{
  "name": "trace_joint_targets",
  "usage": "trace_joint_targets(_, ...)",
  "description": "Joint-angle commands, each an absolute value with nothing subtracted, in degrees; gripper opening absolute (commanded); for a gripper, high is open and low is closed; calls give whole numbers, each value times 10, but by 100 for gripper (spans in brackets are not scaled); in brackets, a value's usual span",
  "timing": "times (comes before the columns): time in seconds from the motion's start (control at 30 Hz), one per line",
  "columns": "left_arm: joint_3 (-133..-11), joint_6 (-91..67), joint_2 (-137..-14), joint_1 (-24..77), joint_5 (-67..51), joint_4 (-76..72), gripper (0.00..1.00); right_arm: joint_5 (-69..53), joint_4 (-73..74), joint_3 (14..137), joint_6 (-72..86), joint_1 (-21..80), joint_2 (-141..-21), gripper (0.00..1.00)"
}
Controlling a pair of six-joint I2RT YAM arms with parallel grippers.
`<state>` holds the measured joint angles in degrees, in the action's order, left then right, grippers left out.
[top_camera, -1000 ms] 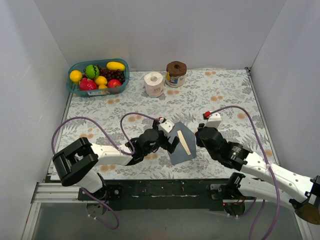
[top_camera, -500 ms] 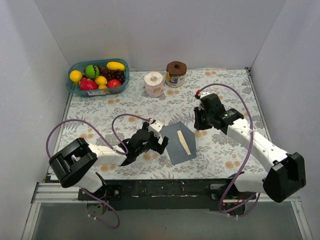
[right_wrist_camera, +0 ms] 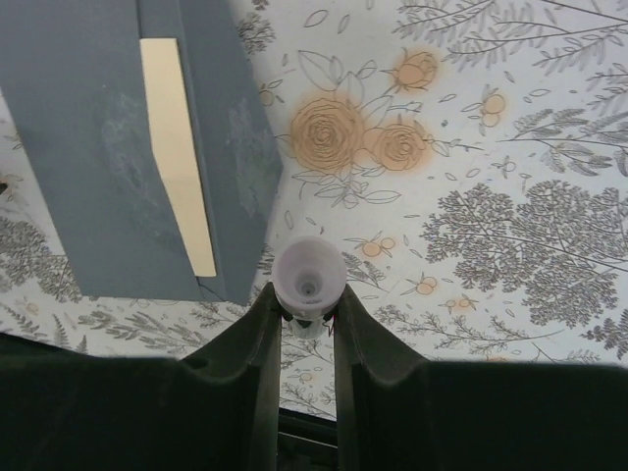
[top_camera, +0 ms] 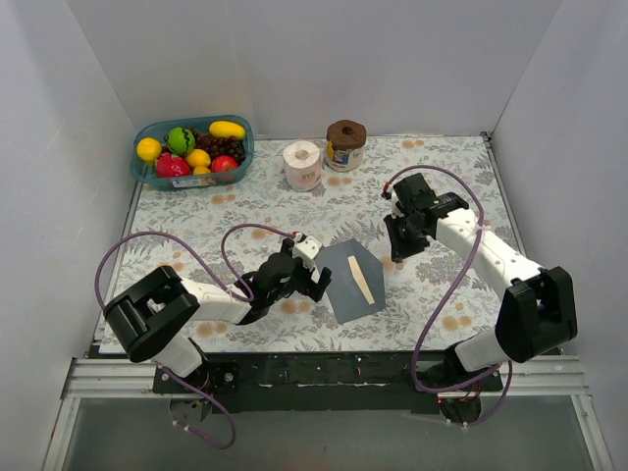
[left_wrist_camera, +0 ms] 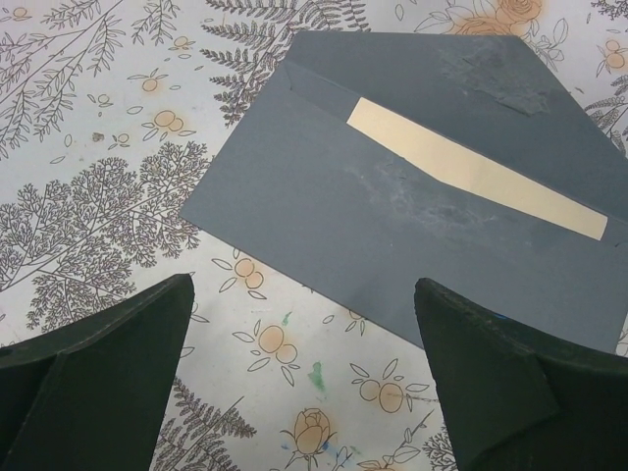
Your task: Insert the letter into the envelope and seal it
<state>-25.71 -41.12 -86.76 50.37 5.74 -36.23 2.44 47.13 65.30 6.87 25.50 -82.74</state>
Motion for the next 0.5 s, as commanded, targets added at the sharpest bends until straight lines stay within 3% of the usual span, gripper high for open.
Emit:
trace_joint_targets(0.0, -250, -401, -850, 501, 56, -381, 94, -62, 478, 679, 41, 251, -817, 1)
trace_joint_targets(0.47, -216, -390, -737, 494, 11, -453, 96, -532, 320, 601, 43, 237, -715, 1)
